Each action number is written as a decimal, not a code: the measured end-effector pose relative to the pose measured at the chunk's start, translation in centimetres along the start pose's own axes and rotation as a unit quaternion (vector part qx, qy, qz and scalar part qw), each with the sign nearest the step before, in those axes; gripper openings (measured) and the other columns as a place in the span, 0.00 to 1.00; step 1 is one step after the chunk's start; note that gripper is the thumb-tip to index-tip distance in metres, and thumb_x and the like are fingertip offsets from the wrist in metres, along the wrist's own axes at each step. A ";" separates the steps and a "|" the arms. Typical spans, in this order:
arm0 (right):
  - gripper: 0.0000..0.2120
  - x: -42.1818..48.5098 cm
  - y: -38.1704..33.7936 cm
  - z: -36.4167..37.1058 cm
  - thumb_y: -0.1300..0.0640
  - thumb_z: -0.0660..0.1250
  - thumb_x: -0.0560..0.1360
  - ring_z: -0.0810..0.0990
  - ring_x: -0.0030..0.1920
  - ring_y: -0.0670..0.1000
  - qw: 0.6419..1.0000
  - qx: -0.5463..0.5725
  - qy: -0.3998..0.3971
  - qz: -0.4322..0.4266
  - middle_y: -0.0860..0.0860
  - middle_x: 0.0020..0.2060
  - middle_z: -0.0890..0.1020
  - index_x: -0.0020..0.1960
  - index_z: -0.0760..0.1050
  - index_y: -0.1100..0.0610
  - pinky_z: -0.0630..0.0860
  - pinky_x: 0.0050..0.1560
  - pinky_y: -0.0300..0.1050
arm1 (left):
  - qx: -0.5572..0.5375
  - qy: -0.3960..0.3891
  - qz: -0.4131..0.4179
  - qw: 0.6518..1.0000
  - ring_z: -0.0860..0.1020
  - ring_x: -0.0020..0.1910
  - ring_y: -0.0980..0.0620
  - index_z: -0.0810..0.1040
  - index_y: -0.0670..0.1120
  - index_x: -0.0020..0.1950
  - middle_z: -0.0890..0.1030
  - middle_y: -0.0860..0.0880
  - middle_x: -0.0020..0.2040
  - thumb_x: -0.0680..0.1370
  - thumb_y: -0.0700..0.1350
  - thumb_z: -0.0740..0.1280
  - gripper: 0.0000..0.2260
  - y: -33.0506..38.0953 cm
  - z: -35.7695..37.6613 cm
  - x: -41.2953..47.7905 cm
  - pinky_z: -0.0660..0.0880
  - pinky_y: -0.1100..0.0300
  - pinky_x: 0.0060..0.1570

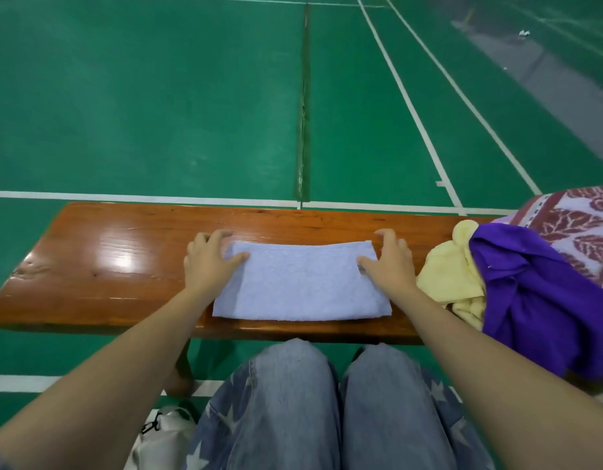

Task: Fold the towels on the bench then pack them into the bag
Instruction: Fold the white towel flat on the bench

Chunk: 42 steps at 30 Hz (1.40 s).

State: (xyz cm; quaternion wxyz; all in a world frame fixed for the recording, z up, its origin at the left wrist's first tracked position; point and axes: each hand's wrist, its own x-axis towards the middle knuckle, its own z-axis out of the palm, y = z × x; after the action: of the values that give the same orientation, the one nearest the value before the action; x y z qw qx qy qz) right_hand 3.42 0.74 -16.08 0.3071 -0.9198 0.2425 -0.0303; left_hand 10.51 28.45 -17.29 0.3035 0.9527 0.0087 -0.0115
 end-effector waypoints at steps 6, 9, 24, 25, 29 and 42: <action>0.28 -1.7 -0.4 -0.9 0.59 0.65 0.75 0.74 0.44 0.54 0.995 0.006 -0.102 -0.016 0.59 0.62 0.65 0.70 0.58 0.46 0.72 0.39 0.41 | -0.037 -0.132 0.045 0.990 0.61 0.70 0.46 0.70 0.54 0.68 0.64 0.47 0.71 0.73 0.49 0.71 0.24 -0.4 -1.8 -2.2 0.61 0.46 0.68; 0.27 -1.9 -0.6 -1.2 0.63 0.66 0.75 0.72 0.37 0.51 0.992 0.014 -0.122 0.015 0.59 0.61 0.66 0.68 0.60 0.47 0.67 0.29 0.39 | -0.028 -0.184 0.048 0.981 0.59 0.73 0.47 0.70 0.55 0.68 0.60 0.49 0.74 0.73 0.49 0.71 0.24 -1.2 -2.7 -2.4 0.59 0.44 0.71; 0.29 -2.5 -4.8 -2.5 0.70 0.65 0.71 0.72 0.50 0.53 0.979 0.108 -0.169 -0.028 0.59 0.71 0.62 0.71 0.67 0.60 0.72 0.37 0.28 | 0.023 -0.207 0.055 0.976 0.57 0.72 0.46 0.71 0.53 0.68 0.61 0.49 0.73 0.71 0.50 0.74 0.27 -2.0 -3.3 -2.7 0.58 0.44 0.71; 0.30 -2.6 -5.9 -2.3 0.70 0.65 0.71 0.72 0.46 0.53 0.979 0.109 -0.171 -0.037 0.59 0.70 0.62 0.72 0.66 0.61 0.69 0.29 0.27 | 0.022 -0.206 0.055 0.977 0.57 0.71 0.46 0.71 0.53 0.68 0.61 0.49 0.73 0.71 0.50 0.74 0.27 -2.2 -3.6 -2.6 0.59 0.44 0.71; 0.33 -3.1 -10.8 -0.3 0.72 0.65 0.70 0.73 0.38 0.53 0.972 0.124 -0.188 -0.065 0.58 0.68 0.63 0.73 0.61 0.63 0.68 0.21 0.30 | 0.004 -0.202 0.050 0.978 0.58 0.71 0.46 0.71 0.53 0.68 0.61 0.49 0.72 0.71 0.48 0.74 0.27 -2.9 -4.5 -2.5 0.60 0.43 0.70; 0.33 -6.0 -15.2 8.0 0.58 0.69 0.74 0.76 0.55 0.55 0.934 0.130 -0.314 -0.109 0.55 0.72 0.59 0.75 0.58 0.53 0.78 0.50 0.44 | -0.068 -0.168 0.053 0.982 0.67 0.67 0.47 0.71 0.50 0.67 0.69 0.48 0.67 0.76 0.42 0.67 0.20 -5.7 -6.0 -2.1 0.65 0.48 0.68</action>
State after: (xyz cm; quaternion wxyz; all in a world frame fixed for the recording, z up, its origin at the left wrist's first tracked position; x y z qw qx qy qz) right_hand 6.23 18.42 -13.18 0.4794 -0.8551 0.0263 0.1956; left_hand 8.42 36.55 -15.66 0.3653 0.9134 -0.0922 -0.1541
